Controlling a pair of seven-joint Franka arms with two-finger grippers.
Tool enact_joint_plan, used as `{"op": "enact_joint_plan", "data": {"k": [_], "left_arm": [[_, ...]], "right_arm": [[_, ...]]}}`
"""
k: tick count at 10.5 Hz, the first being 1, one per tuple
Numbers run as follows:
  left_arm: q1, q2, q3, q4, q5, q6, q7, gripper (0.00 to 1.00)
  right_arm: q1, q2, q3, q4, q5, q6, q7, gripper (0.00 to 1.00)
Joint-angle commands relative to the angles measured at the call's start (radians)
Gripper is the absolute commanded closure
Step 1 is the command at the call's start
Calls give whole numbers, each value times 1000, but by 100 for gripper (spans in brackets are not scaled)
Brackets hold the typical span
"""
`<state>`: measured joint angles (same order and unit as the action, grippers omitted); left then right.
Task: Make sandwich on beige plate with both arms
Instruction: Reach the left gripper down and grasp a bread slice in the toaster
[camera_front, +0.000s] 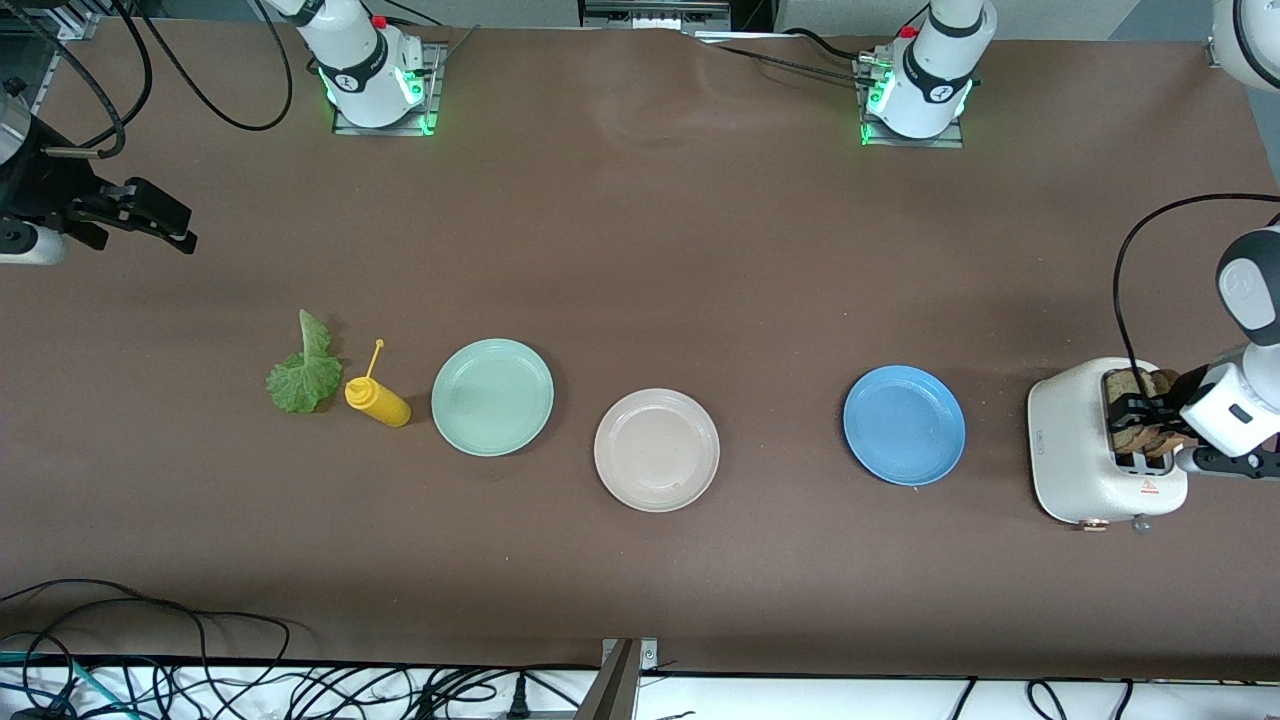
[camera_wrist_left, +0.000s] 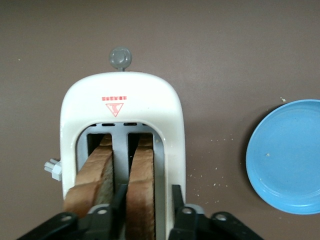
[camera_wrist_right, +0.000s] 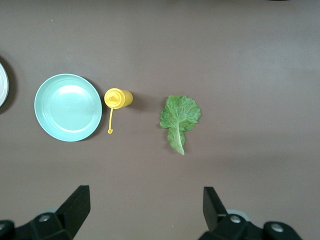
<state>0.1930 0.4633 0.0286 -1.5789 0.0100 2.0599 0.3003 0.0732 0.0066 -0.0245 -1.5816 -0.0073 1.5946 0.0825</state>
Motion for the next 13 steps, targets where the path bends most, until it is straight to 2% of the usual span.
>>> {"op": "enact_joint_plan", "data": {"k": [1,5,9,10,12,13], "left_arm": [[9,-41,-9,-47,18,-1,31,100],[20,-41,-9,-36,15,-9,19,100],[13,-89,-9,-3,12,-82,0,100],[10,-98,-9,38,8,-117,-10,100],[5,-124,-15,85,-22,-167,-65,100],[3,-138,-21,85,-86,-173,-108,100]], "right_arm": [[3,-7,-5,12,13,-13,8,0],[3,-5,-5,12,13,-13,8,0],[3,-7,-5,9,13,-13,8,0],[3,-7,-5,9,13,-13,8,0],[3,-7,-5,9,13,-13,8,0],[3,-7,-5,12,13,-13,8,0]]}}
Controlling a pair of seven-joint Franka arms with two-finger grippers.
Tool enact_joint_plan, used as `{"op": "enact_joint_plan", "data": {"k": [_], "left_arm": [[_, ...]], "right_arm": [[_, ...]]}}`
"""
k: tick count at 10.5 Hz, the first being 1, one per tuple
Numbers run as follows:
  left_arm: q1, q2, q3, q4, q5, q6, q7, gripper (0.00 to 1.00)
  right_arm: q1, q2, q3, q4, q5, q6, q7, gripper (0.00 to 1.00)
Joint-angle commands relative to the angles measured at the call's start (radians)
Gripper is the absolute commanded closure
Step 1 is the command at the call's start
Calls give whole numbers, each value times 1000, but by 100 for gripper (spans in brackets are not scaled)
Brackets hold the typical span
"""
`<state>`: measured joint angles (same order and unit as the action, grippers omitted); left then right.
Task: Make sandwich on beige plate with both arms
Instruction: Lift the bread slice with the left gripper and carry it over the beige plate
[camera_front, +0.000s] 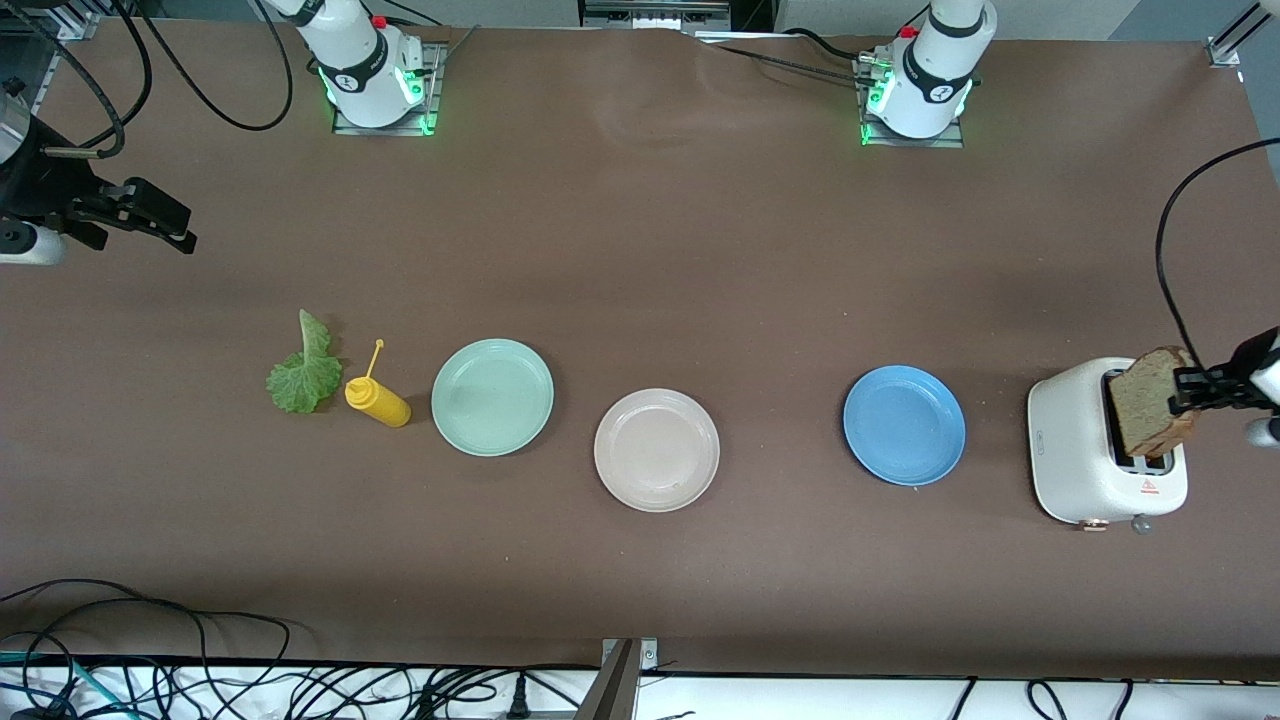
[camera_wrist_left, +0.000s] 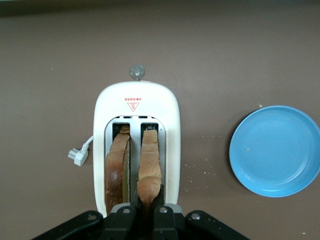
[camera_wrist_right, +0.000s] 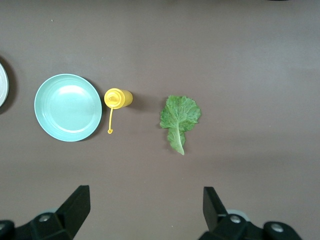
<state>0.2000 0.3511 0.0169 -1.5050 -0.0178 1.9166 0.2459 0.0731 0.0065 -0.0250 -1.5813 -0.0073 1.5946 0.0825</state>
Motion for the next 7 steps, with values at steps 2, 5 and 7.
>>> {"op": "enact_joint_plan", "data": {"k": [2,5,7], "left_arm": [[-20,-41,-11,11,-167,-34,-132,100],[-91,-41,-18,0,-341,-33,-293,100],[-99,-12,-64,-7,-474,-27,-353,100]], "right_arm": [[4,-7,-6,9,13,-13,5,0],[4,-5,-6,12,13,-13,5,0],[4,-5,-6,9,13,-13,3,0]]}}
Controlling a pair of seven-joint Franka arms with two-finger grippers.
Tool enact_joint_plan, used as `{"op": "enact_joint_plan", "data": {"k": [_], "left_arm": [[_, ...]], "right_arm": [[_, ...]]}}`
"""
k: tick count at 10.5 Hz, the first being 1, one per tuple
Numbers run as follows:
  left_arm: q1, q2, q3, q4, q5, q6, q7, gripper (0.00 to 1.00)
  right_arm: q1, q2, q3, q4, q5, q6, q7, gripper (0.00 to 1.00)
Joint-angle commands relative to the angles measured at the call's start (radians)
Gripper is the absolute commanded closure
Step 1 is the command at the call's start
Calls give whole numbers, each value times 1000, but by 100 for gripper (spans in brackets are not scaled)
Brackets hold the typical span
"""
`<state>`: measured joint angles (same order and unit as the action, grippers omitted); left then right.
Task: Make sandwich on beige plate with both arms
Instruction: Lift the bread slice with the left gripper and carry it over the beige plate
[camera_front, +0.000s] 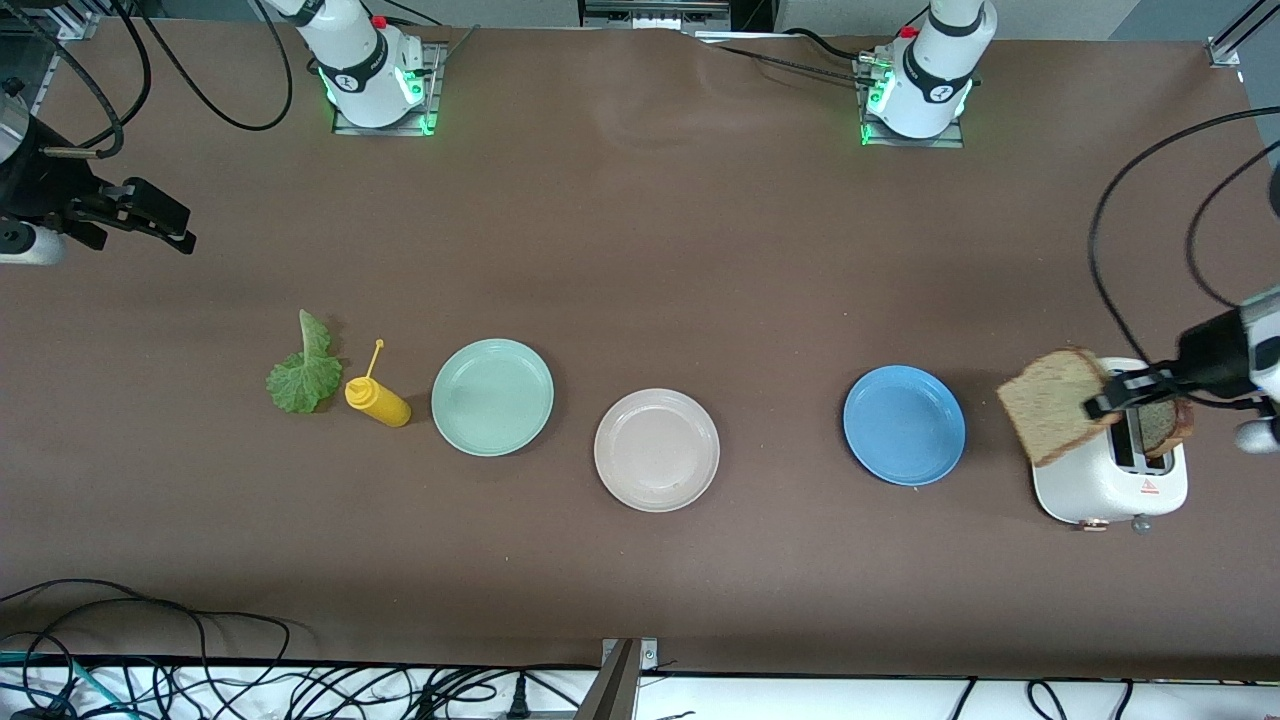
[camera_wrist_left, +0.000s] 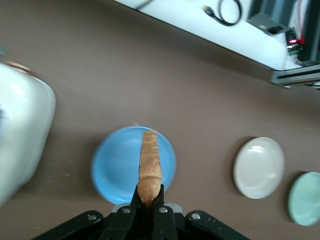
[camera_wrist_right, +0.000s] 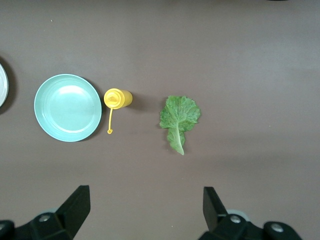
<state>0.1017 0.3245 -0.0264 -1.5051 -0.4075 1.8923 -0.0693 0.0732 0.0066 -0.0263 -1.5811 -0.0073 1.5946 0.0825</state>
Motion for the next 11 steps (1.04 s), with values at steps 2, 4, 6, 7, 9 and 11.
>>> {"op": "enact_joint_plan", "data": {"k": [2,4,6,7,9,11], "left_arm": [[-17,54,-33,-17,-248,4,-34,100],[-57,111,-35,-20,-389,19,-12,100],[-77,146,-81,-33,-485,72,-30,100],[-86,184,-82,-34,-541,73,-38,100],[-138,237,-84,-32,-618,96,-33,100],[-209,301,-84,-32,-707,176,-24,100]], "right_arm": [[4,-5,-6,12,13,-13,2,0],[4,-5,-4,12,13,-13,2,0],[4,-7,-3,9,15,-15,8,0],[2,-5,-7,9,13,-13,2,0],[-1,-5,-12,9,13,-16,-3,0],[-1,-5,-9,9,13,-16,3,0]]}}
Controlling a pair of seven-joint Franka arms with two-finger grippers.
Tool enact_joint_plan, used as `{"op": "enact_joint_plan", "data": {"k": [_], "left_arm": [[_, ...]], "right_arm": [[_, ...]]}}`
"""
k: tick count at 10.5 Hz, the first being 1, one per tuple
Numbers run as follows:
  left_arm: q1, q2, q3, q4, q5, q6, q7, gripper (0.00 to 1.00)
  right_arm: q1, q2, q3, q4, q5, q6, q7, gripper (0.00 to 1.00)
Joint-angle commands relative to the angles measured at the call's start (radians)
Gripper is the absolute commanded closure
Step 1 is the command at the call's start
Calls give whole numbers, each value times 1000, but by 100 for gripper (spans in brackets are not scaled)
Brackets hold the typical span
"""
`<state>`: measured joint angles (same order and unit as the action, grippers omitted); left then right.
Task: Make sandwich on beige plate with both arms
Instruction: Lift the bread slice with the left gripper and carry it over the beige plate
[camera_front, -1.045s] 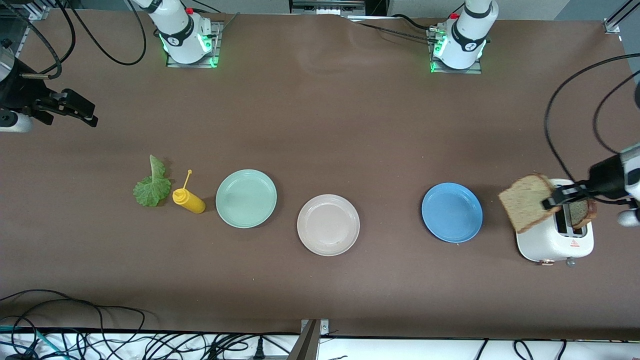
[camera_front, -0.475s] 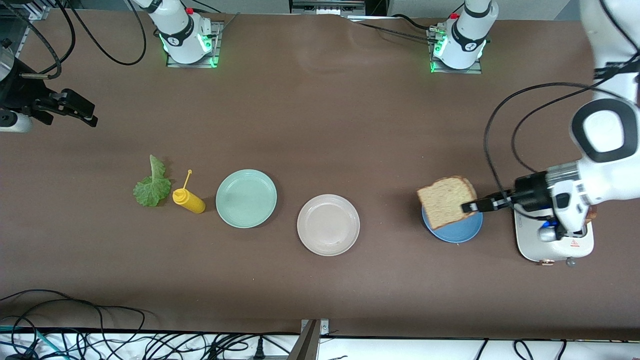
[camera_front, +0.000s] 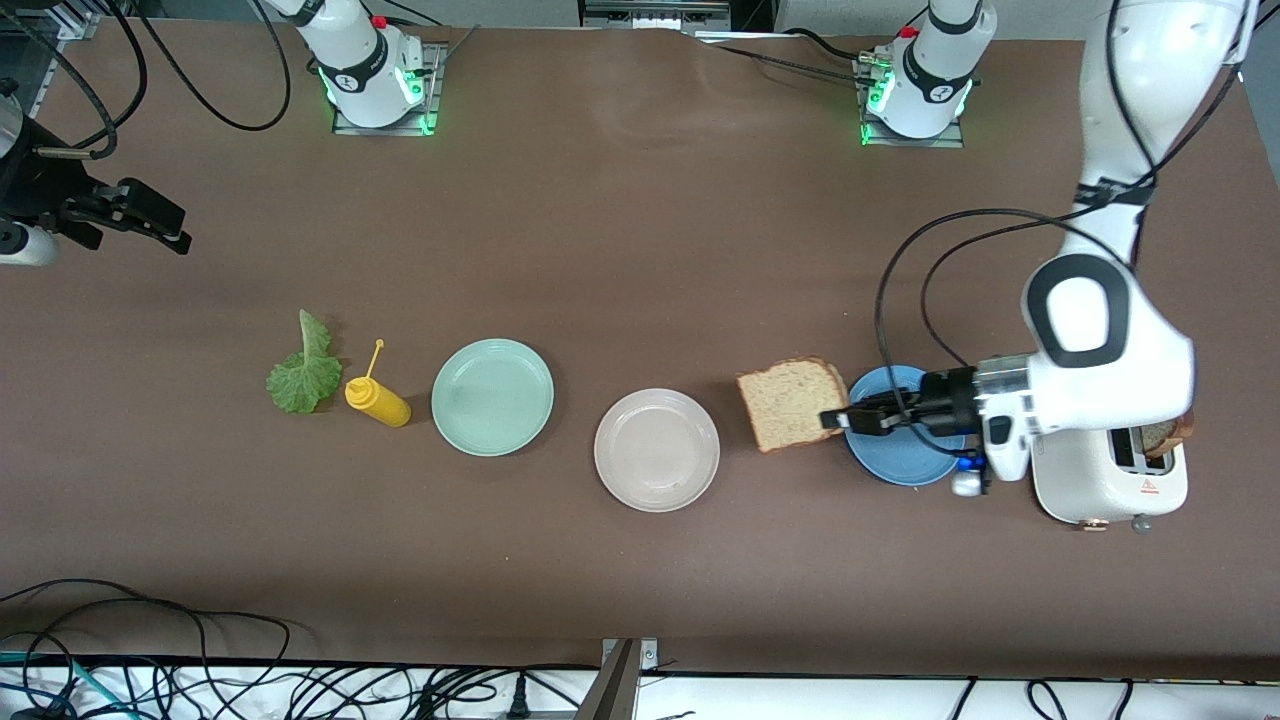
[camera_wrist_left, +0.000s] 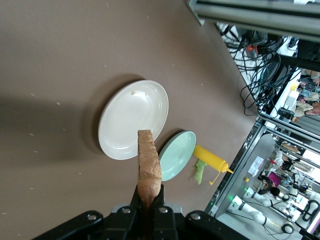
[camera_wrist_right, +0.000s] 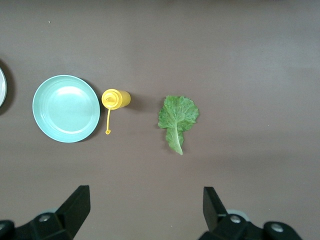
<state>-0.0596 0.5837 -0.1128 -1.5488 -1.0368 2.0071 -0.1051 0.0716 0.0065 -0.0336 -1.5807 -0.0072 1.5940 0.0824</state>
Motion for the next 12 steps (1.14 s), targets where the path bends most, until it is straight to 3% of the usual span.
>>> {"op": "enact_joint_plan", "data": {"k": [1,5,8,12], "left_arm": [[-80,71,-7,12,-132,124,13,100],[-157,160,-48,33,-302,312,89,100],[-184,217,-48,76,-466,320,208,100],[-213,312,-48,180,-485,390,217,100]], "right_arm": [[0,-5,-3,8,15,-16,2,0],[0,-5,-2,8,15,-16,5,0],[0,-5,-2,8,15,-16,5,0],[0,-5,-2,8,15,-16,5,0]]}}
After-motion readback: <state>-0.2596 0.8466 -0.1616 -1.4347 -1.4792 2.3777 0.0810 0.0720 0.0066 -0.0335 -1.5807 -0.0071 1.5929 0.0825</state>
